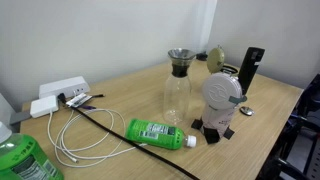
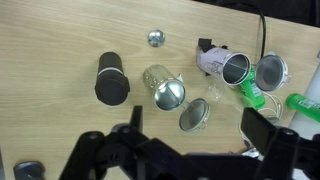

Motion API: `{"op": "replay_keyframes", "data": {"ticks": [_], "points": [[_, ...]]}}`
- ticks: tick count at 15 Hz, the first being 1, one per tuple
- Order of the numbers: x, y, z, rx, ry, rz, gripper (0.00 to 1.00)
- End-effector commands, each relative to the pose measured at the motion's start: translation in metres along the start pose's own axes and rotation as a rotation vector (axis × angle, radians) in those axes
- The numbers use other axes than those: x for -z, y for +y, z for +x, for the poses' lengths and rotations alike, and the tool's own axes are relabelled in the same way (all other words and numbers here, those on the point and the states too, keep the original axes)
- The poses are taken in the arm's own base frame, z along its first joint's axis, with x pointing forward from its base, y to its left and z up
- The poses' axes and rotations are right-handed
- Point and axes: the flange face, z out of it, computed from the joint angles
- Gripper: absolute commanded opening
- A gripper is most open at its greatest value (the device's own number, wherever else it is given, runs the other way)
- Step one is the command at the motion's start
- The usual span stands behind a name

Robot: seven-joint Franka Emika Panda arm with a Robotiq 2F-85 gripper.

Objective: Put the green bottle upright on the right

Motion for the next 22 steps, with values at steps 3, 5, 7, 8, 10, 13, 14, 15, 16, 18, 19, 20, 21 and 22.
{"op": "replay_keyframes", "data": {"ticks": [3, 5, 7, 8, 10, 13, 14, 15, 16, 18, 19, 20, 21, 22], "points": [[-0.003, -0.014, 0.008, 0.073, -0.003, -0.011, 1.00], [-0.007, -0.036, 0.016, 0.174, -0.008, -0.015, 1.00], [-0.016, -0.063, 0.027, 0.285, -0.019, -0.003, 1.00], [-0.021, -0.078, 0.031, 0.343, -0.026, 0.001, 1.00], [-0.034, -0.104, 0.040, 0.438, -0.037, 0.010, 1.00], [-0.052, -0.139, 0.045, 0.564, -0.041, 0.050, 1.00], [-0.053, -0.143, 0.049, 0.562, -0.002, 0.047, 1.00], [-0.050, -0.143, 0.049, 0.523, -0.057, 0.043, 1.00], [-0.052, -0.147, 0.051, 0.535, -0.042, 0.040, 1.00], [-0.052, -0.145, 0.052, 0.541, -0.033, 0.038, 1.00], [-0.052, -0.145, 0.051, 0.543, -0.030, 0.038, 1.00], [-0.051, -0.145, 0.051, 0.543, -0.029, 0.038, 1.00], [-0.051, -0.145, 0.051, 0.544, -0.028, 0.038, 1.00], [-0.051, -0.145, 0.051, 0.544, -0.028, 0.038, 1.00]]}}
